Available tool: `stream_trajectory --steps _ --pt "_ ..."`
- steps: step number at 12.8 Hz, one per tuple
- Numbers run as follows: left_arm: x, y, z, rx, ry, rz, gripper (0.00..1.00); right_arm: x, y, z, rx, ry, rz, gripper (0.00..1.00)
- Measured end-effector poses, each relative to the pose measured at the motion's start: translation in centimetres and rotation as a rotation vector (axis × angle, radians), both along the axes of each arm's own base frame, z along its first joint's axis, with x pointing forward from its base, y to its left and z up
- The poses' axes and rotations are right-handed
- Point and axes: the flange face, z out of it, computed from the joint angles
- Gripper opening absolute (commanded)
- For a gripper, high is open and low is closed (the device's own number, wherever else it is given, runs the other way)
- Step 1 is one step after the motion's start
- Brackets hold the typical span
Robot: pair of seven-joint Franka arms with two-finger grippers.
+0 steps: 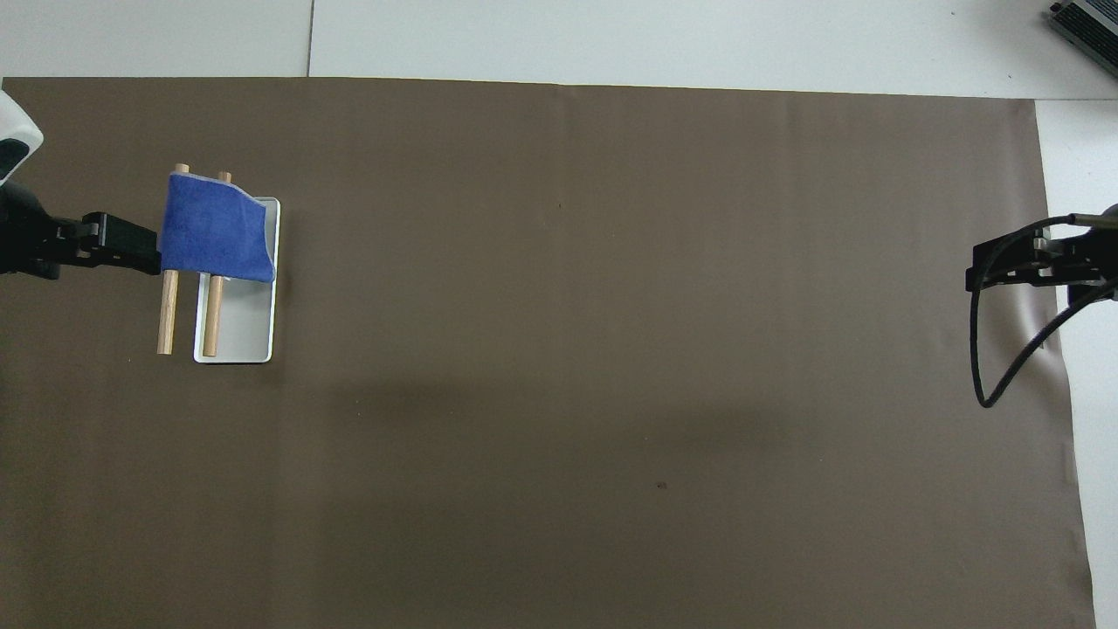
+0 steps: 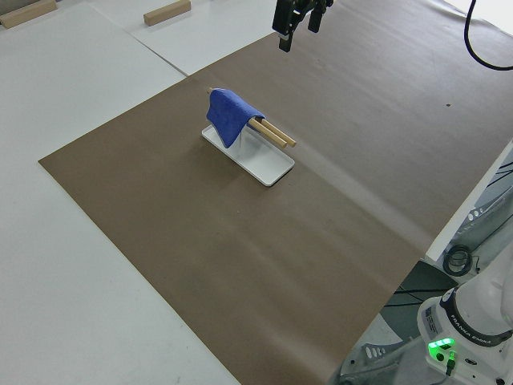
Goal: Right arm passes towel to left arm to hang
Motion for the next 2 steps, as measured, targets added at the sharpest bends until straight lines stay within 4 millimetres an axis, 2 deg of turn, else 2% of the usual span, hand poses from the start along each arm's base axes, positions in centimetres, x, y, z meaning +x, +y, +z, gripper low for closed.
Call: stream_trajectory --steps 2 --pt "0.01 0.00 0.01 0.000 -0.001 0.000 1.00 -0.08 0.11 0.14 0.000 0.003 0.002 1.00"
